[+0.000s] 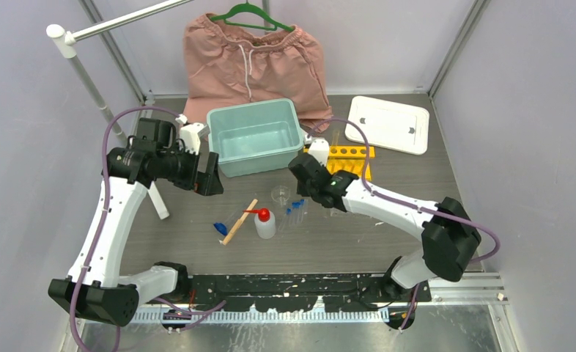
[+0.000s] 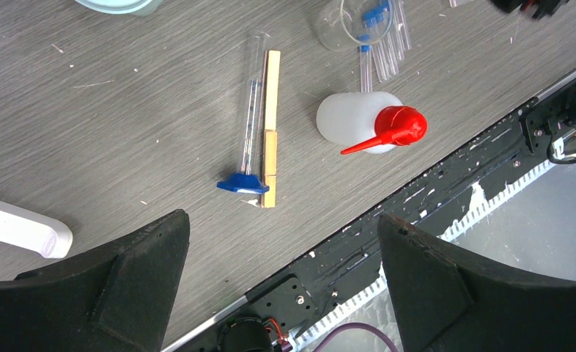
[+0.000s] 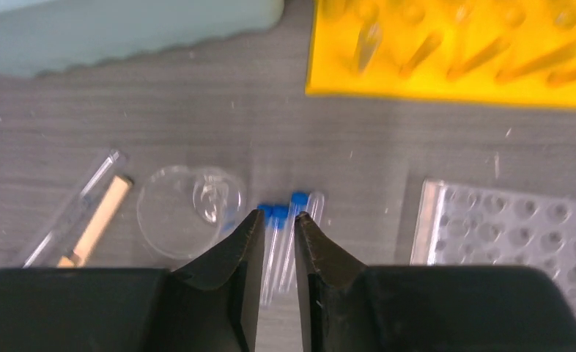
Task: Organize the chemistry lab equipment
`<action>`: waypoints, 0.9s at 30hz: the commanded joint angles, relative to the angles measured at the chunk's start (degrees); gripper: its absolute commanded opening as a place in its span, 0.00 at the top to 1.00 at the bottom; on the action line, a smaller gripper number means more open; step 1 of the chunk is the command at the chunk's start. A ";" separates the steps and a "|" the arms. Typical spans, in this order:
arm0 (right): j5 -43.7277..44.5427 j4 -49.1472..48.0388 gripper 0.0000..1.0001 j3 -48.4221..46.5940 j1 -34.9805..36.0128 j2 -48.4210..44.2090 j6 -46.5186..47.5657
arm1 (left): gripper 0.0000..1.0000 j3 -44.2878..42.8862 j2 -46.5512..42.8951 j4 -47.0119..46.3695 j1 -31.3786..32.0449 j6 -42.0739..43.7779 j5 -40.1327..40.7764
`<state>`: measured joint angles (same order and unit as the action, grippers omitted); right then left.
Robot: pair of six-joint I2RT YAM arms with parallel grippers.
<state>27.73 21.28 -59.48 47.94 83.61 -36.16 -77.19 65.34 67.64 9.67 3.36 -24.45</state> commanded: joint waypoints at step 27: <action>-4.78 2.72 0.80 2.08 -0.96 13.94 -13.30 | 0.00 -3.67 -1.80 0.75 -0.27 0.76 -0.10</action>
<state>23.18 25.43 -57.89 47.24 97.14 -48.42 -78.67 64.97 68.18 9.67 3.46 -24.40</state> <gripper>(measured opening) 0.188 0.996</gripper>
